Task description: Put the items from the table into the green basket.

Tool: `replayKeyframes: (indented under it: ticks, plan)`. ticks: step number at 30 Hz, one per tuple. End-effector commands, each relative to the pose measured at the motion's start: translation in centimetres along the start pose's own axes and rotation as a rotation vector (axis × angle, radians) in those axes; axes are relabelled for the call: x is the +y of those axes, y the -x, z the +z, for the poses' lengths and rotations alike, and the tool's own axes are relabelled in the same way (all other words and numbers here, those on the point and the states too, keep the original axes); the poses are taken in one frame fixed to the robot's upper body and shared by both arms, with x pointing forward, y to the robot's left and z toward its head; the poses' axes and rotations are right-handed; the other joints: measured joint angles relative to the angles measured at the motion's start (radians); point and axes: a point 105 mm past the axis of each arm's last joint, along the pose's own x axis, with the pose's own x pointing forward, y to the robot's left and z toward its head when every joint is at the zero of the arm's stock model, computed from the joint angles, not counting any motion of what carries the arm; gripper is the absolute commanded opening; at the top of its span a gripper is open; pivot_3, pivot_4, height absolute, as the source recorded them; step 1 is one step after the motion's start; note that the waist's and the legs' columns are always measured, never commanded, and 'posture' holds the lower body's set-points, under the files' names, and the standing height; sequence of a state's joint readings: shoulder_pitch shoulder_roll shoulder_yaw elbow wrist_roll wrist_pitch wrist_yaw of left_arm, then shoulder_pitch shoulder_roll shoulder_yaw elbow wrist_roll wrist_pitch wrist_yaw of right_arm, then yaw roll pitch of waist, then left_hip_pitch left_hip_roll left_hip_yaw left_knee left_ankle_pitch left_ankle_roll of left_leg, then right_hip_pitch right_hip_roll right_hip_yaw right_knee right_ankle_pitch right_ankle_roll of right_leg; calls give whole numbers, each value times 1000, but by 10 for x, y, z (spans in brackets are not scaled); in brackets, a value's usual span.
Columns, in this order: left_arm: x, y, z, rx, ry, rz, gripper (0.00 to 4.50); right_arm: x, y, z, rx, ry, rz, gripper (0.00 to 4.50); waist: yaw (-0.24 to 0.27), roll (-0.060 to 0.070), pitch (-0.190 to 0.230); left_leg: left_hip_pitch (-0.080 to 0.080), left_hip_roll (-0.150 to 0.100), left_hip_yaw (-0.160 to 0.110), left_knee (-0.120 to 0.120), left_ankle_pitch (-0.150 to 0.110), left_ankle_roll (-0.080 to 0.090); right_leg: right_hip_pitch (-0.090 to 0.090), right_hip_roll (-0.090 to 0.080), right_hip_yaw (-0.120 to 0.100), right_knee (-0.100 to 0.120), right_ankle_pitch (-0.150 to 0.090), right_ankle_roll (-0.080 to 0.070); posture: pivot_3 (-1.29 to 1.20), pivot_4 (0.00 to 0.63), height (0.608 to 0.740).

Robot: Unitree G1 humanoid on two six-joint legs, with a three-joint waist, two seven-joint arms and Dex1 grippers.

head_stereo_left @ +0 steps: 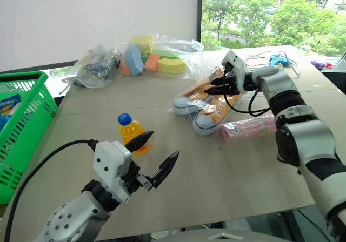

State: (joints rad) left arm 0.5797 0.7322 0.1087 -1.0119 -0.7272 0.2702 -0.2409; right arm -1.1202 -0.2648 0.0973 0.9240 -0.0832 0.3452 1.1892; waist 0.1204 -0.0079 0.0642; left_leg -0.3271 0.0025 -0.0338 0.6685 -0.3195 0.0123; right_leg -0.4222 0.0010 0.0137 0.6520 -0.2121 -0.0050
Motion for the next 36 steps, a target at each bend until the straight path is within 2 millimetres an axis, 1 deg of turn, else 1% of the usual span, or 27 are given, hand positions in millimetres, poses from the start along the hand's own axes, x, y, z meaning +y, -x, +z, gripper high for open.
replayKeyframes:
  ticks: [1, 3, 6, 8, 12, 14, 17, 18, 19, 20, 21, 24, 25, 27, 30, 32, 33, 36]
  plan:
    - [-6, 0, 9, -37, -24, -19, 4500, 9, -10, -7, 42, 72, -29, 4452, 1, 0, 0, 0, 0, 0, 0, 0, 0, 0, 0, 0, 0, 0, 0, 287, 0, 740]
    - [-6, 0, 9, -39, -21, -19, 4500, 6, -15, -17, 84, 99, -93, 4452, 2, 0, 0, 0, 0, 0, 1, 0, 0, 0, 0, -1, 0, 0, 0, 290, 0, 740]
    - [-7, 0, 9, -40, -19, -20, 4500, -9, -19, -28, 143, 164, -242, 4452, 1, -1, 0, 0, -1, 0, 1, 0, 0, 0, -1, 0, 1, 0, 0, 293, 0, 740]
    - [-7, -1, 9, -41, -20, -16, 4500, -20, -18, -33, 171, 213, -334, 4452, 1, -1, -1, 0, -1, 1, 1, 0, -1, 0, 0, 1, 1, -1, 0, 303, 0, 740]
    - [-5, 1, 9, -36, -24, -6, 4500, -32, -12, -36, 230, 335, -419, 4452, 1, -2, -1, 0, -1, 2, 1, 1, -2, 0, 0, 3, 4, -4, 0, 307, 0, 740]
    - [-4, 3, 8, -31, -24, -1, 4500, -32, -11, -38, 240, 335, -413, 4452, 1, -2, -2, 0, -1, 1, 1, 2, -3, 0, -1, 3, 4, -4, 0, 304, 0, 740]
    - [-4, 4, 7, -29, -25, 0, 4500, -28, -14, -46, 253, 270, -364, 3633, 2, -4, -2, 1, -1, 1, 1, 2, -3, 0, -1, 2, 5, -4, 0, 303, 0, 740]
    - [-4, 4, 7, -32, -25, -2, 4500, -25, -15, -49, 256, 248, -339, 3147, 2, -4, -2, 1, -1, 1, 1, 2, -3, 0, -1, 2, 5, -4, 0, 304, 0, 740]
    - [-5, 3, 8, -36, -26, -4, 4500, -21, -18, -50, 249, 214, -312, 2879, 3, -4, -2, 1, -1, 1, 1, 2, -3, 0, -1, 2, 5, -4, 0, 304, 0, 740]
    - [-5, 2, 9, -39, -27, -6, 4500, -19, -20, -50, 242, 192, -293, 2423, 2, -4, -2, 1, -1, 1, 1, 2, -3, 1, -1, 2, 5, -4, 0, 304, 0, 740]
    - [-5, 2, 9, -43, -28, -8, 4500, -13, -23, -49, 220, 137, -254, 1773, 2, -4, -2, 1, -1, 0, 1, 2, -3, 2, -1, 2, 5, -5, 0, 304, 0, 740]
    - [-5, 0, 11, -48, -33, -10, 4500, -2, -29, -43, 168, 12, -174, 517, 1, -4, -2, 1, -1, -1, 1, 2, -3, 2, 0, 2, 5, -5, 0, 303, 0, 740]
    - [-5, 0, 12, -49, -34, -12, 4500, 1, -30, -40, 144, -34, -151, 24, 1, -4, -2, 1, -1, -1, 1, 2, -3, 2, 0, 2, 5, -5, 0, 305, 0, 740]
    - [-4, 0, 12, -49, -35, -10, 4500, 7, -31, -29, 72, -133, -100, 24, 1, -4, -2, 1, 0, -1, 1, 2, -3, 2, 0, 2, 5, -4, 0, 304, 0, 740]
    - [-3, -1, 12, -46, -35, -3, 4500, 19, -30, -5, -49, -246, 1, 24, -2, -3, -2, 1, 0, -1, 0, 2, -3, 2, 0, 2, 4, -4, 0, 305, 0, 740]
    - [-2, -1, 12, -44, -33, -1, 4500, 28, -28, 9, -104, -291, 67, 24, -1, -3, -2, 1, 0, -1, 0, 2, -3, 2, 0, 1, 4, -4, 0, 303, 0, 740]
    - [-3, -1, 12, -44, -31, -1, 4500, 34, -27, 20, -141, -299, 101, 24, -1, -3, -2, 1, 0, -1, 0, 2, -3, 1, 0, 1, 4, -4, 0, 303, 0, 740]
    - [-4, -3, 11, -46, -28, -2, 4500, 46, -24, 43, -234, -334, 165, 24, 1, -3, -2, 1, 0, -2, 0, 2, -3, 0, 0, -2, 4, -4, 1, 302, 0, 740]
